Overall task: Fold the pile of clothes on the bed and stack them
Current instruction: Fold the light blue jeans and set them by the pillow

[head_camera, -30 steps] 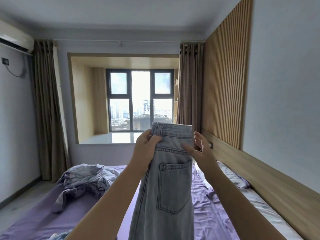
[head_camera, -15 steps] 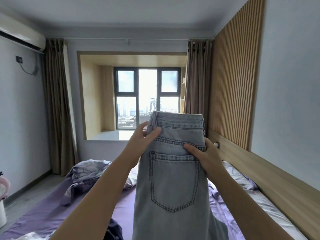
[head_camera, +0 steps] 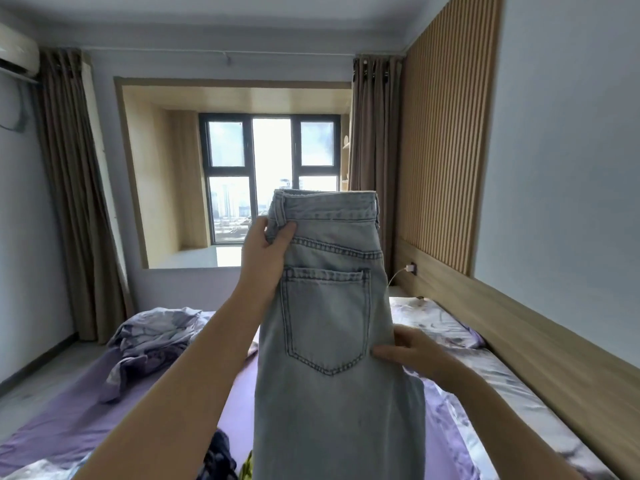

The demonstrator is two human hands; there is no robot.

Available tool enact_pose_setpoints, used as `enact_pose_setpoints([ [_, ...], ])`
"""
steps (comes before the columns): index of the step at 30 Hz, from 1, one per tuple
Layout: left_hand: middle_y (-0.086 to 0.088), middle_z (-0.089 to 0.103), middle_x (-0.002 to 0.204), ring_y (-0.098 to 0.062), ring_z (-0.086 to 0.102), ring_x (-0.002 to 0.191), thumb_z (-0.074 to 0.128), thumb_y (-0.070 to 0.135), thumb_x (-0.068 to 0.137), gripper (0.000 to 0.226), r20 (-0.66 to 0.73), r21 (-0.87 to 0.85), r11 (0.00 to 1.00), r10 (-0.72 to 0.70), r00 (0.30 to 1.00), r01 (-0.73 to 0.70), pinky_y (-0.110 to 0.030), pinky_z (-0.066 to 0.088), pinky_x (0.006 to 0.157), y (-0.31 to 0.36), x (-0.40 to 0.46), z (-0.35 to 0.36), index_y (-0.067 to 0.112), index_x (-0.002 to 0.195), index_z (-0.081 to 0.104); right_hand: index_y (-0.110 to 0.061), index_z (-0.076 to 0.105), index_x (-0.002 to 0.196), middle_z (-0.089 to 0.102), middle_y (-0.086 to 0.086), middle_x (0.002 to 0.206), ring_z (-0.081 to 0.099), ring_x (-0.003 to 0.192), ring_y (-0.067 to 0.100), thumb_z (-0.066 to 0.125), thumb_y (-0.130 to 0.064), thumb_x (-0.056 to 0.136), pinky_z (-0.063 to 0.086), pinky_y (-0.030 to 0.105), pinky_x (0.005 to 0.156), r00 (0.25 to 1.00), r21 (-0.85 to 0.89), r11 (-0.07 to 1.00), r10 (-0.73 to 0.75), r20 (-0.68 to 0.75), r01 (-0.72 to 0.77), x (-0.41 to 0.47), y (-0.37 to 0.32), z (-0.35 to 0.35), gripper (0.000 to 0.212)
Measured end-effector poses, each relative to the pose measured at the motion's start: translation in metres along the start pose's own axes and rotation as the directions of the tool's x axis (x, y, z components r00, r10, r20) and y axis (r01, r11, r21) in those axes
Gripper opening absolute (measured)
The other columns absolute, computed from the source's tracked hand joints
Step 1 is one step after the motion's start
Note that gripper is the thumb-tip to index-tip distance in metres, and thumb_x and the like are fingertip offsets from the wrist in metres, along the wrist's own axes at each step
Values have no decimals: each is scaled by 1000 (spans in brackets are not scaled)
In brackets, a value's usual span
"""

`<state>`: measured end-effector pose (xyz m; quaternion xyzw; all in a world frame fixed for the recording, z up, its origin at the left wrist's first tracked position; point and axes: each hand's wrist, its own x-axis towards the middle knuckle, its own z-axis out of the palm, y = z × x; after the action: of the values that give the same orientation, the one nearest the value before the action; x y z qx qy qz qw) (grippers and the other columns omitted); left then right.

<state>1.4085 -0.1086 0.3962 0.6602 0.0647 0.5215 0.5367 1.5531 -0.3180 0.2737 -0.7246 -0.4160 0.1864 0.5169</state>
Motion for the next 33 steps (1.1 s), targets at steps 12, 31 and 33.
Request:
enact_pose_setpoints([
  [12, 11, 54, 86, 0, 51, 76, 55, 35, 94, 14, -107, 324, 944, 94, 990, -55, -19, 39, 62, 4, 8, -25, 22, 94, 49, -31, 62, 96, 67, -12, 95, 60, 78, -9, 66, -34, 88, 43, 6, 63, 996, -211, 977, -38, -76, 21, 3, 40, 18, 9],
  [31, -5, 70, 73, -21, 66, 61, 71, 14, 80, 5, -373, 85, 758, -577, 726, 646, -39, 55, 58, -121, -165, -119, 15, 79, 66, -24, 69, 78, 66, -11, 73, 57, 67, -2, 65, -63, 77, 43, 17, 66, 767, -724, 690, 455, 452, 17, 9, 65, 16, 40],
  [33, -4, 68, 73, -16, 65, 58, 69, 10, 81, 6, -412, 38, 652, -681, 606, 758, -32, 54, 48, -147, -218, -134, 14, 82, 65, -17, 66, 81, 66, 1, 84, 60, 81, 11, 66, -50, 82, 43, 27, 70, 731, -761, 647, 492, 473, 56, 8, 107, 55, 33],
])
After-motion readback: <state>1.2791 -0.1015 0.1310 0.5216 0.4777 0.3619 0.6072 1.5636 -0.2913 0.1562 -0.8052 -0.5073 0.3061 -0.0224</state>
